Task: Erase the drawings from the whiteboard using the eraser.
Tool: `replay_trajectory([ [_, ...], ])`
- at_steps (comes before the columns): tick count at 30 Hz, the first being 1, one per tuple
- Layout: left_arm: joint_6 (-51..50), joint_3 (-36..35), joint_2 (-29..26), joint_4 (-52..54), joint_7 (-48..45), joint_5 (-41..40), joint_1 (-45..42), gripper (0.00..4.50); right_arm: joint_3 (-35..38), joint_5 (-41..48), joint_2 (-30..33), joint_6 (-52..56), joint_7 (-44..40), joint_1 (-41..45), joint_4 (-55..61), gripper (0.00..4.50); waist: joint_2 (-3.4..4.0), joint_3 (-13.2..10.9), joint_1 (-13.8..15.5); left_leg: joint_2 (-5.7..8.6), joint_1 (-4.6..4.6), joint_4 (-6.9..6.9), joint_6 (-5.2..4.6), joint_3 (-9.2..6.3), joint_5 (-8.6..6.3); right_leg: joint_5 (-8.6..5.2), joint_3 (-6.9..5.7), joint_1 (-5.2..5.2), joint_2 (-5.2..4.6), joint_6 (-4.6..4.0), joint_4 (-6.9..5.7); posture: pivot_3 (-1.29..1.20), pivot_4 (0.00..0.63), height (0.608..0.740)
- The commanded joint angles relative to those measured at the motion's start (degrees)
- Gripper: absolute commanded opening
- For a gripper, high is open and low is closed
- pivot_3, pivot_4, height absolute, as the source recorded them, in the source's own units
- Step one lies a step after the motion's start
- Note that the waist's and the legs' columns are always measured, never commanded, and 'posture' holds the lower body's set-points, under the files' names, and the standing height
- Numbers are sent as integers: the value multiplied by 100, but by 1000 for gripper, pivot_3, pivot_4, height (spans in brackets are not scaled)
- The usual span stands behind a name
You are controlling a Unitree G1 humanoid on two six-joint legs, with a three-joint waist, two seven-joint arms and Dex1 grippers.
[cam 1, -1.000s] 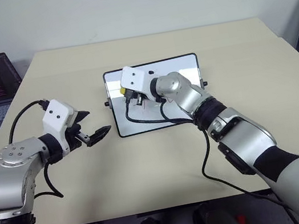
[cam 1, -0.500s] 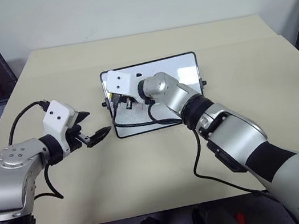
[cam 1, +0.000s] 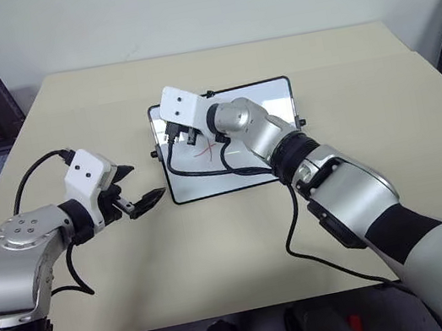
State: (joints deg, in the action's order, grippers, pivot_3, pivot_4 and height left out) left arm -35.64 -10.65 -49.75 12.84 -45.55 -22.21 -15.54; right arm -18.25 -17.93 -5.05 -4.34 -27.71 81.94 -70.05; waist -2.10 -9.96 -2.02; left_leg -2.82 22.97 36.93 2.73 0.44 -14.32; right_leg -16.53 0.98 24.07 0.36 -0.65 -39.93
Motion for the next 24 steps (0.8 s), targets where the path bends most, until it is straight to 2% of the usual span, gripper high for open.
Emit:
replay_trajectory([
  [1, 98, -101, -23, 116, 13, 3, -88, 4500, -165, -130, 123, 165, -542, -215, 7, 1174, -1, 1, 2, 0, -1, 0, 0, -1, 0, 0, -1, -1, 0, 0, -1, 0, 150, 740],
  [4, 111, -82, -14, 97, -5, 0, -106, 4500, -227, -172, 243, 183, -640, -318, 72, 1174, -1, 1, 3, 1, -6, 3, 0, -3, 0, 0, -1, -4, 0, 0, -7, 0, 150, 740],
  [9, 145, 27, 31, 55, -59, -3, -206, 4500, -27, -83, 384, 30, 111, -103, 137, 1174, -2, 1, 40, 4, -12, 10, -1, -15, 3, 3, -11, -11, -1, -5, -18, 0, 150, 740],
  [14, 297, 118, 88, 10, -206, -25, -265, 4500, 36, 67, 435, 201, -466, -271, 207, 1174, -2, 1, 34, 7, -12, 10, 1, -12, 5, 4, -9, -13, -1, -6, -15, 0, 150, 740],
  [17, 347, 203, 117, -15, -303, -27, -315, 4500, 220, 262, 415, 238, -468, -337, 395, 1174, -2, 1, 28, 4, -11, 7, 1, -13, 5, 4, -10, -12, 0, -6, -14, 0, 150, 740],
  [20, 451, 331, 109, -107, -497, -17, -419, 4500, 727, 914, 433, 608, -827, -561, 1340, 1174, -1, 1, 35, 3, -8, 7, 1, -15, 5, 4, -12, -12, 0, -6, -13, 0, 150, 740],
  [24, 642, 494, 133, -201, -835, -58, -486, 4500, 582, 1104, 870, 1445, -1531, -1600, 3702, 1174, -1, 0, 40, 5, 3, 6, 1, -13, 4, 4, -10, -7, -1, -5, -4, 0, 150, 740],
])
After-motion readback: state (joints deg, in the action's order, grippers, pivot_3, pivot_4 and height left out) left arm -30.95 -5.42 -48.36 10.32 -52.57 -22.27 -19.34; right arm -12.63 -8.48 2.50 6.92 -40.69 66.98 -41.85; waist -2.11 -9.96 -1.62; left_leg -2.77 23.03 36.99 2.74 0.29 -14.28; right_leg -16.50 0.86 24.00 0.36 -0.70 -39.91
